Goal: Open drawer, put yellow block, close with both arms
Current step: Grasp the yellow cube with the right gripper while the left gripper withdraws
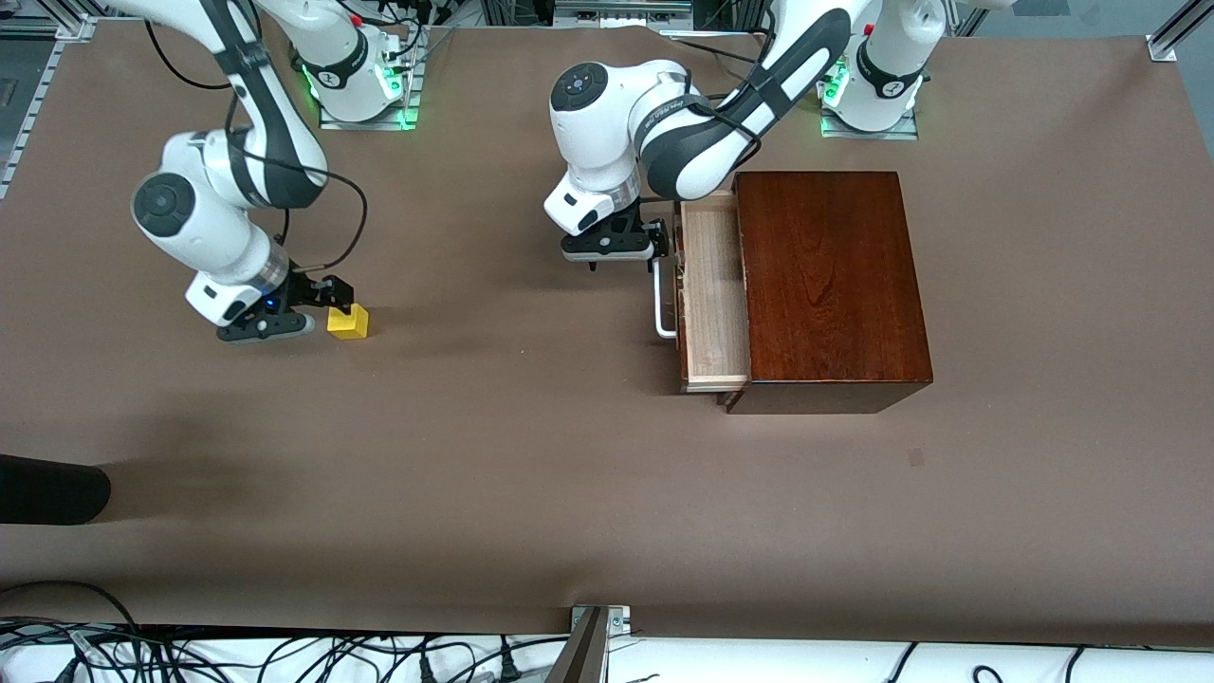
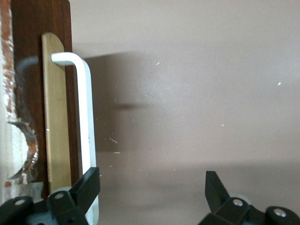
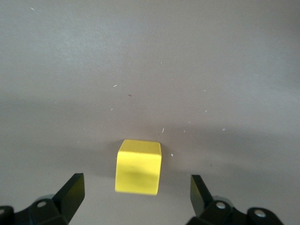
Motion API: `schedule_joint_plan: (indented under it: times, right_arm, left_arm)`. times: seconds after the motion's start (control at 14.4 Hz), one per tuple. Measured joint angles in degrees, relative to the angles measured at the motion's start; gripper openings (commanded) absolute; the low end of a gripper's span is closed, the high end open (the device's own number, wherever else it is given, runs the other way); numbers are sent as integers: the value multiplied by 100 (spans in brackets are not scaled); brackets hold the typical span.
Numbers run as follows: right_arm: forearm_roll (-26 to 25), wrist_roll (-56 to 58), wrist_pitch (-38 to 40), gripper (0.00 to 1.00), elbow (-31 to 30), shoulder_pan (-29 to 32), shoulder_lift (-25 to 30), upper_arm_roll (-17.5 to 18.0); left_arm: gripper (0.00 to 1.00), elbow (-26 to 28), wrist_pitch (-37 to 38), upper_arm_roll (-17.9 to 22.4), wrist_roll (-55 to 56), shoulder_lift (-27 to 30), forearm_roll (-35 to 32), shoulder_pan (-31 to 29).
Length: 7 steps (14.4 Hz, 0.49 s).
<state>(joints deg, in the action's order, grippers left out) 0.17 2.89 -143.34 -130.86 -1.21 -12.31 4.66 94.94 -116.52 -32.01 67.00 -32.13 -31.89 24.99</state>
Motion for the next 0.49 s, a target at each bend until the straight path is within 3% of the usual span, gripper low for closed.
schedule_joint_plan:
  times: [0.35,0.49]
  right_arm:
    - [0,-1,-874,100,-174,-20,-541,2]
    - [0,-2,-1163,92,-322,-31,-643,2]
  left_arm:
    - [100,-643,568,13,-856,484,640,-151]
    - [100,-749,986,81,-1617,895,979,-409]
